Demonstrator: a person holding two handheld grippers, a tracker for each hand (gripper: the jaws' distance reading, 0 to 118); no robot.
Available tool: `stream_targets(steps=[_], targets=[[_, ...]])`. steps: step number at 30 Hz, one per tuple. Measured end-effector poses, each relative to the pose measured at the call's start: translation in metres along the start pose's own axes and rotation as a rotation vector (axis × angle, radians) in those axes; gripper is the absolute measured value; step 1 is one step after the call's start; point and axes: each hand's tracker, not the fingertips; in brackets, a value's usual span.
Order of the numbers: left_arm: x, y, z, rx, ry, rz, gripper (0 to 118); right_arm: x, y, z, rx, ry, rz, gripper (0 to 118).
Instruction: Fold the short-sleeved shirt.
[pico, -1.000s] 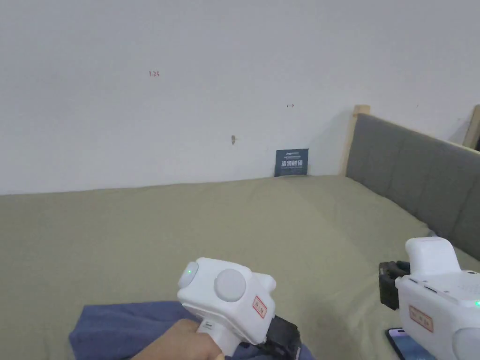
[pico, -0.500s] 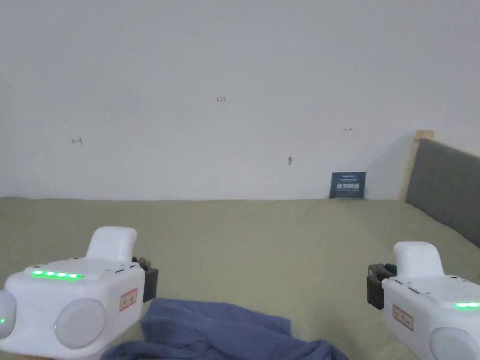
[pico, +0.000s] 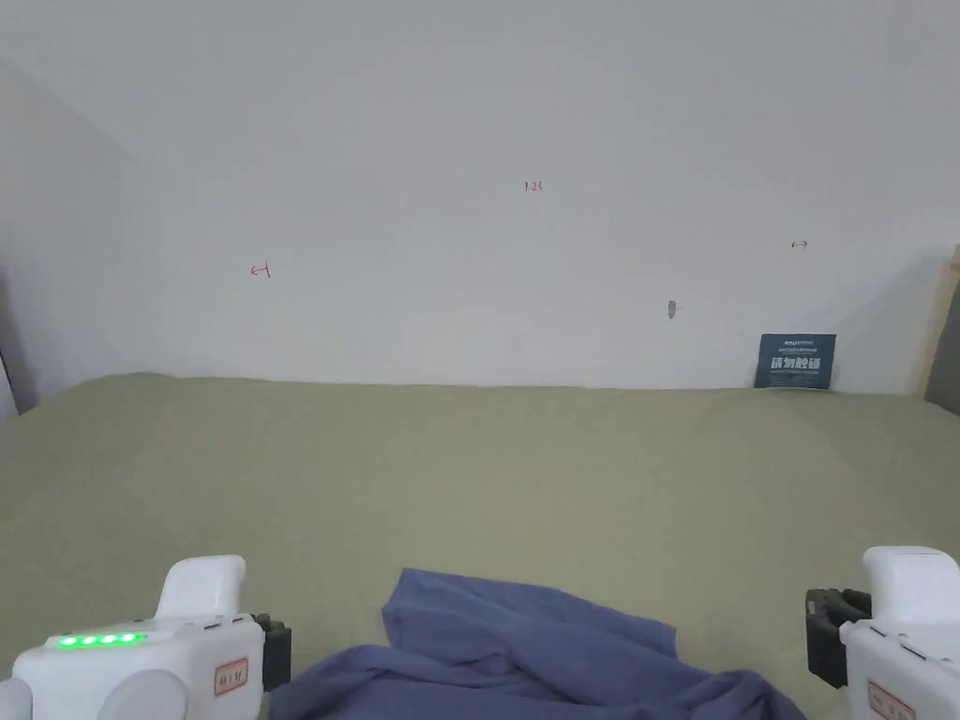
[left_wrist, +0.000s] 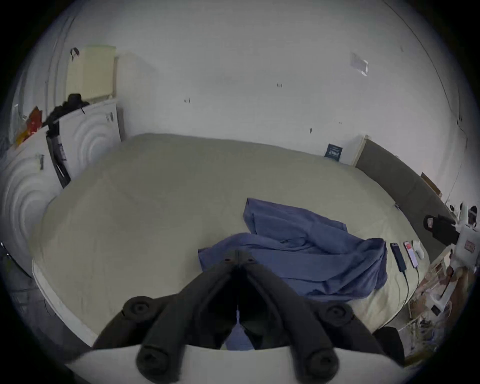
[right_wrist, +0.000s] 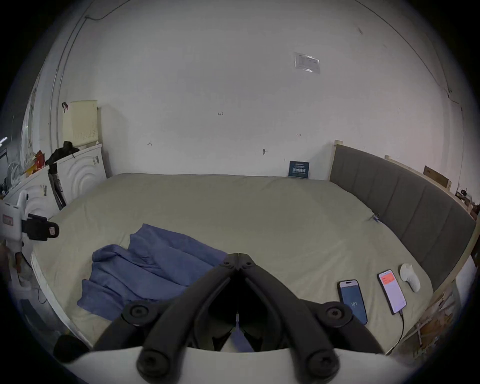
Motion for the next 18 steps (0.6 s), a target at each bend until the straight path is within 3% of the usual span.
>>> stream_targets(steps=[2,3,4,6,7,11,14,16,17,18], targets=[[-0.005,0.012,-0.023,-0.062,-0.009,0.002,1,0.004,0.002,-0.003,-0.002,-0.007,-0.001,0],[-0.009,0.017,-0.036,-0.080,-0.013,0.025,13,0.005,0.003,-0.005,-0.006,-0.009,-0.003,0],[-0.017,0.022,-0.055,-0.099,-0.009,0.034,38,0.007,0.003,-0.007,-0.012,-0.010,-0.002,0],[-0.024,0.029,-0.087,-0.184,-0.006,0.041,101,0.010,0.001,-0.013,-0.031,-0.021,0.012,0],[-0.027,0.030,-0.103,-0.232,-0.011,0.048,105,0.011,-0.001,-0.016,-0.037,-0.027,0.018,0],[-0.035,0.020,-0.162,-0.371,-0.055,0.069,104,0.019,-0.009,-0.031,-0.078,-0.043,0.007,0],[-0.021,-0.001,-0.179,-0.438,0.004,-0.002,103,0.025,-0.017,-0.038,-0.085,-0.052,-0.003,0],[-0.018,-0.012,-0.186,-0.442,0.007,-0.046,80,0.028,-0.021,-0.043,-0.104,-0.066,-0.005,0],[-0.017,-0.018,-0.185,-0.415,0.011,-0.053,57,0.030,-0.023,-0.046,-0.113,-0.068,-0.007,0],[-0.017,-0.022,-0.183,-0.372,0.033,-0.057,21,0.032,-0.025,-0.049,-0.123,-0.069,-0.010,0]])
